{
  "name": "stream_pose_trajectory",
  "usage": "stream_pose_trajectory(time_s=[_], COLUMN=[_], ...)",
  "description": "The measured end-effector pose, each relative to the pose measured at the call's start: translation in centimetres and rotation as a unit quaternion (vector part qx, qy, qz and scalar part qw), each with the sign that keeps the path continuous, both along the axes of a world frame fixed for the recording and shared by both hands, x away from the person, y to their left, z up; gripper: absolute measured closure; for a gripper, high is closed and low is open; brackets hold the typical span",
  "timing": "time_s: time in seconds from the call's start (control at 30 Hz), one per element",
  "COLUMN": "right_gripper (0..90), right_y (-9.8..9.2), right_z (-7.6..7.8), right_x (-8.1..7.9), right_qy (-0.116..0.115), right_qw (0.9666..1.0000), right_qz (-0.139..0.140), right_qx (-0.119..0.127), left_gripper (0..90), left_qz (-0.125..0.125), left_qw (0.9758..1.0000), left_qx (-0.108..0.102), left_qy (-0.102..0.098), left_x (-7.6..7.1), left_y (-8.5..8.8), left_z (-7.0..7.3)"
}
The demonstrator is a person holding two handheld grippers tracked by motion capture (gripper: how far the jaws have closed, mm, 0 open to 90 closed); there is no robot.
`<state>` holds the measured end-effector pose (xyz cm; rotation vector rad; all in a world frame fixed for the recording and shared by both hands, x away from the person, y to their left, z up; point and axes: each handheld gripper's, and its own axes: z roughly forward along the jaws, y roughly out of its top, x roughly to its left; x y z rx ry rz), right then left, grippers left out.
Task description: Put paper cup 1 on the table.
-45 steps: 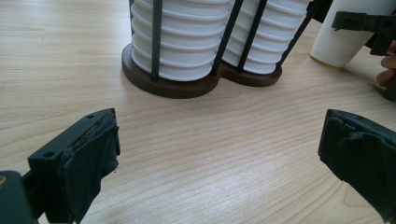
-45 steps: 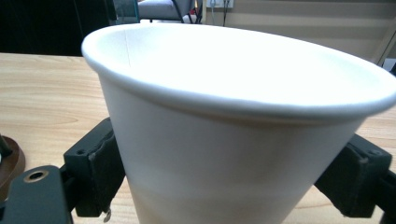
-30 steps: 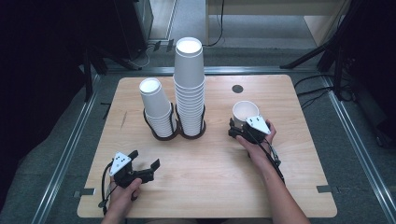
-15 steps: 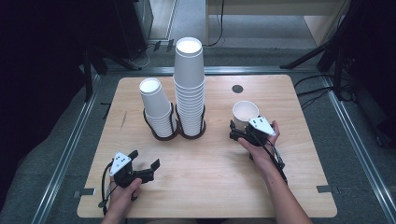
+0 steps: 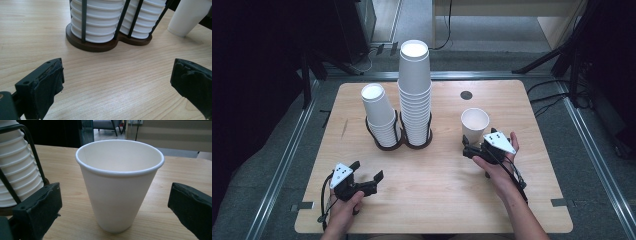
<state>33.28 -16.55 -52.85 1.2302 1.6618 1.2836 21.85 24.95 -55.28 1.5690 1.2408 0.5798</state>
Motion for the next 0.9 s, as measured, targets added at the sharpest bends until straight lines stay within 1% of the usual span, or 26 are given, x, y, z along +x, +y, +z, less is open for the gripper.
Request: stream_pose_trajectory(time_s=[0.2, 0.23, 0.27, 0.37, 0.47, 0.5, 0.53, 0.6, 0.63, 0.67, 0.7, 0.77, 0.8, 0.83, 0.87, 0.9], right_gripper=[0.0, 0.0, 0.0, 0.0, 0.0, 0.0, 0.0, 0.0, 0.0, 0.0, 0.0, 0.0, 0.0, 0.0, 0.0, 0.0], right_y=[-0.5, -0.5, -0.7, -0.8, -0.9, -0.9, -1.0, -1.1, -1.1, -1.2, -1.3, -1.4, -1.4, -1.4, -1.6, -1.6], right_z=[0.2, 0.2, 0.3, 0.5, 0.6, 0.6, 0.6, 0.8, 1.0, 1.2, 1.6, 2.0, 2.2, 2.2, 2.6, 2.6], right_x=[-1.3, -1.3, -1.8, -2.4, -3.1, -3.1, -3.3, -3.7, -3.8, -4.0, -4.2, -4.4, -4.5, -4.5, -4.6, -4.6], right_qy=[-0.004, -0.004, -0.005, -0.006, -0.007, -0.007, -0.010, -0.012, -0.013, -0.016, -0.021, -0.026, -0.029, -0.029, -0.034, -0.034], right_qw=[1.0000, 1.0000, 0.9999, 0.9999, 0.9999, 0.9999, 0.9998, 0.9998, 0.9997, 0.9997, 0.9995, 0.9992, 0.9990, 0.9990, 0.9988, 0.9988], right_qz=[0.004, 0.004, 0.007, 0.011, 0.013, 0.013, 0.013, 0.013, 0.015, 0.014, 0.016, 0.015, 0.016, 0.016, 0.016, 0.016], right_qx=[0.006, 0.006, 0.007, 0.009, 0.006, 0.006, 0.006, 0.009, 0.013, 0.015, 0.019, 0.025, 0.028, 0.028, 0.032, 0.032], left_gripper=[0.0, 0.0, 0.0, 0.0, 0.0, 0.0, 0.0, 0.0, 0.0, 0.0, 0.0, 0.0, 0.0, 0.0, 0.0, 0.0], left_qz=[0.001, 0.001, 0.002, 0.004, 0.006, 0.006, 0.010, 0.015, 0.016, 0.016, 0.016, 0.016, 0.014, 0.014, 0.011, 0.011], left_qw=[1.0000, 1.0000, 1.0000, 1.0000, 1.0000, 1.0000, 0.9998, 0.9997, 0.9996, 0.9996, 0.9997, 0.9997, 0.9998, 0.9998, 0.9998, 0.9998], left_qx=[0.001, 0.001, 0.002, 0.006, 0.007, 0.007, 0.015, 0.020, 0.023, 0.022, 0.017, 0.018, 0.017, 0.017, 0.018, 0.018], left_qy=[0.000, 0.000, 0.000, -0.001, -0.002, -0.002, 0.000, 0.000, 0.000, 0.001, 0.002, 0.001, 0.000, 0.000, -0.002, -0.002], left_x=[0.0, 0.0, 0.0, 0.0, 0.0, 0.0, 0.1, 0.2, 0.2, 0.3, 0.4, 0.5, 0.6, 0.6, 0.8, 0.8], left_y=[0.0, 0.0, -0.1, -0.1, -0.1, -0.1, -0.2, -0.3, -0.4, -0.5, -0.7, -0.9, -1.3, -1.3, -1.7, -1.7], left_z=[0.0, 0.0, 0.0, 0.1, 0.2, 0.2, 0.2, 0.3, 0.3, 0.4, 0.5, 0.5, 0.8, 0.8, 1.1, 1.1])
